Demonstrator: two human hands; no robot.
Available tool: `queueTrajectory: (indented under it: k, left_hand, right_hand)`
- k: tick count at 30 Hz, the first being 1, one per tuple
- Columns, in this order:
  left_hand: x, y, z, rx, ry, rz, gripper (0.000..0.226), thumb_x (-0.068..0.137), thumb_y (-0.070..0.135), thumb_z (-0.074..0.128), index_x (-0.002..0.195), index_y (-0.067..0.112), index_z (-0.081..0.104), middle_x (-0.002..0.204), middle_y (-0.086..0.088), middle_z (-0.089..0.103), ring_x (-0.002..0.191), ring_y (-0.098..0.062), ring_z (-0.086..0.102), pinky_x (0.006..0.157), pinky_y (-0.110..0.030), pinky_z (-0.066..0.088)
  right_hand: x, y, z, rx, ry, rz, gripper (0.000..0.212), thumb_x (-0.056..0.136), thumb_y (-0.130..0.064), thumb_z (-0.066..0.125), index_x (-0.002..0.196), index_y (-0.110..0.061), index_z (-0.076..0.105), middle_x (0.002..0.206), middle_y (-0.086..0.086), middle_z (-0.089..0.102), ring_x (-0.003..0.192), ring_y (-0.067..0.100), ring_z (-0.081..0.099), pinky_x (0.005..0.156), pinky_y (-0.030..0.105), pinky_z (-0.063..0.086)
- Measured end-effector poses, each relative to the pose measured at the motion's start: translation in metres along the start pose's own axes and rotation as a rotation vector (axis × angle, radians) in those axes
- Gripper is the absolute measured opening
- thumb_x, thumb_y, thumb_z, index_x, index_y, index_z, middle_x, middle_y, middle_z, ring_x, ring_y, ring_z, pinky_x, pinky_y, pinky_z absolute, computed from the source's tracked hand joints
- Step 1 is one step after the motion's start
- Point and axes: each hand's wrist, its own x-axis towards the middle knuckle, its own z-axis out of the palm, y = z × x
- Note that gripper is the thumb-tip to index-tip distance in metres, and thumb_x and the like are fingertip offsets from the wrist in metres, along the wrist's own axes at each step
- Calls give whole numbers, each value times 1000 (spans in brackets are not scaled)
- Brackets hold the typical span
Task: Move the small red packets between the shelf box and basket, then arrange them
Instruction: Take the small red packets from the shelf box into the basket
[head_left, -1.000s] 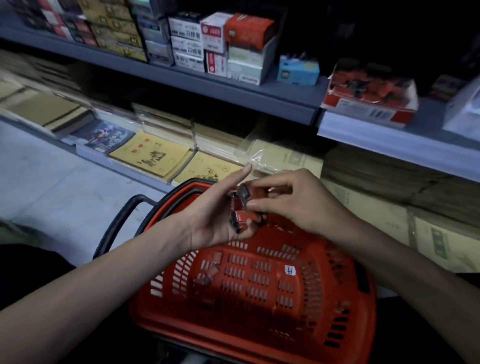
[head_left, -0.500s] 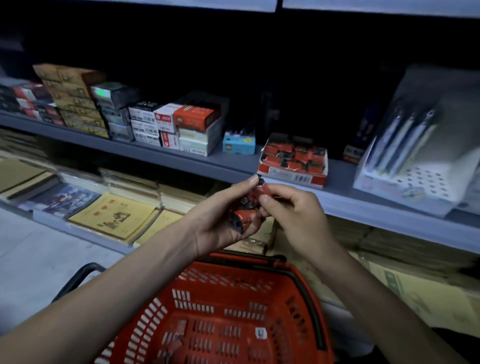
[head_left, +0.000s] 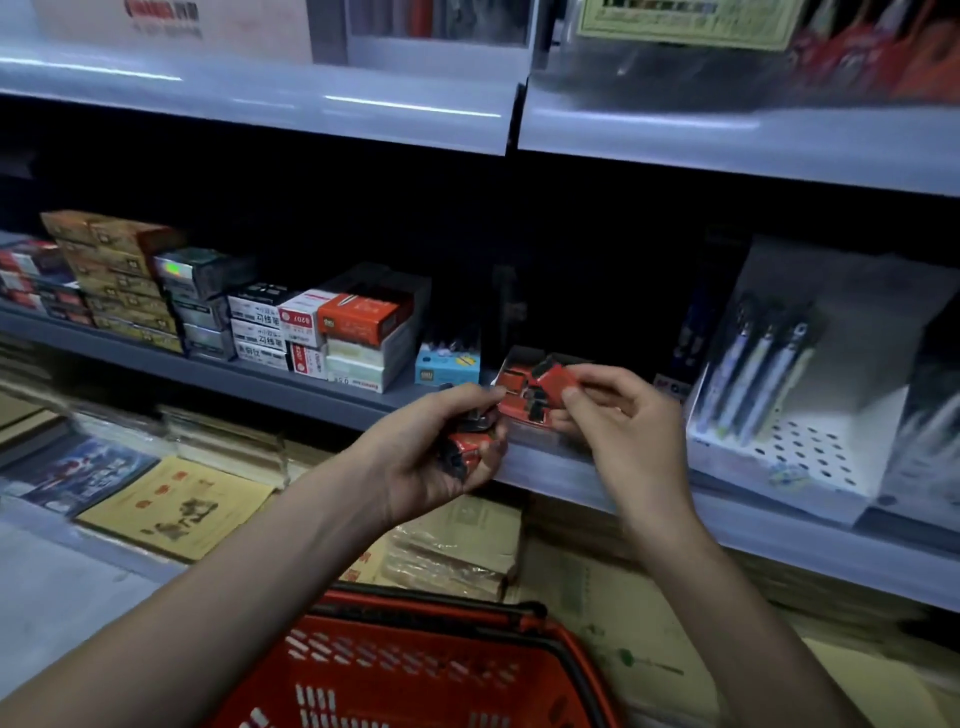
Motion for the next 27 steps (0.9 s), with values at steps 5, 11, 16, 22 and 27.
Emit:
queueTrajectory:
  k: [5, 11, 16, 22, 27]
  left_hand:
    - [3, 17, 2, 102, 99, 60, 12, 85, 15, 78, 86, 9, 68, 84, -9, 68, 67, -14, 61, 44, -19, 49]
    - [4, 29, 2, 134, 136, 99, 14, 85, 15, 78, 88, 9, 66, 79, -10, 68, 61, -14, 61, 42, -17, 46]
    - [4, 29, -1, 161, 147, 119, 17, 84, 15, 79, 92, 9, 66, 80, -10, 67, 57, -13, 60, 44, -18, 43]
    - [8, 24, -5, 163, 83, 115, 21, 86, 24, 79, 84, 13, 61, 76, -6, 63, 54, -11, 55, 36, -17, 35]
    - [13, 23, 0, 210, 88, 150, 32, 84, 39, 80, 100, 17, 64, 74, -4, 61, 54, -10, 52, 32, -15, 27]
  right_hand:
    - [39, 14, 9, -400, 67, -223, 23, 93, -11, 68, 114, -21, 73, 85, -9, 71, 76, 3, 69, 74, 24, 61]
    - [78, 14, 22, -754, 8, -438, 20, 93, -11, 69, 113, -15, 74, 97, 0, 69, 82, 12, 67, 75, 30, 60]
    - [87, 15, 35, -875, -51, -438, 13, 92, -12, 72, 104, -12, 76, 97, 7, 73, 92, 25, 71, 78, 39, 60]
    - [85, 13, 35, -841, -153, -375, 35, 96, 0, 56, 114, -22, 77, 114, -3, 75, 106, 13, 69, 88, 14, 48]
    - [74, -11, 22, -654, -152, -285, 19, 98, -21, 64, 110, -28, 77, 100, -12, 73, 83, -5, 62, 66, -2, 39]
